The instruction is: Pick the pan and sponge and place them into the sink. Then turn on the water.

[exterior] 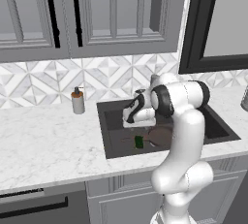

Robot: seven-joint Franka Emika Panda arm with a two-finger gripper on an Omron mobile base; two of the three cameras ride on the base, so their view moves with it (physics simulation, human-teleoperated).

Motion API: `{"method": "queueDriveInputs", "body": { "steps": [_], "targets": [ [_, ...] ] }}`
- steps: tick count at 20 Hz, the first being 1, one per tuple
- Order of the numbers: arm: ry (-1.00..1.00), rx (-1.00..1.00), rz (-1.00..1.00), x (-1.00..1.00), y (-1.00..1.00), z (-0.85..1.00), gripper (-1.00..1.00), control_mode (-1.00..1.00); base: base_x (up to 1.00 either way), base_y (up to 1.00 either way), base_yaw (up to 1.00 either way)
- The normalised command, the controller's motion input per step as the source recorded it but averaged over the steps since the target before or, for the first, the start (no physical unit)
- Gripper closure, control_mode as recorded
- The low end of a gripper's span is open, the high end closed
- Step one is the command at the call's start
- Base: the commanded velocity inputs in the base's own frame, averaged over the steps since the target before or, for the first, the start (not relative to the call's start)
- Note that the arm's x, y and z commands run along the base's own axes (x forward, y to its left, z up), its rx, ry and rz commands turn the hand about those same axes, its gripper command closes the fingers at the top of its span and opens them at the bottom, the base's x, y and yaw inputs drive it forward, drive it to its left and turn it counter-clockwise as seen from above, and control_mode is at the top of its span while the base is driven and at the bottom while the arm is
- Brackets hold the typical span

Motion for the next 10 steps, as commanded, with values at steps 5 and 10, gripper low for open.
{"method": "queueDriveInputs", "body": {
  "steps": [5, 10],
  "targets": [
    [-0.29, 0.0, 0.0, -0.55, 0.0, 1.0, -1.0, -1.0, 0.0, 0.0, 0.0],
    [-0.18, 0.04, 0.0, -0.46, -0.24, 1.0, -1.0, -1.0, 0.0, 0.0, 0.0]
  ]
}}
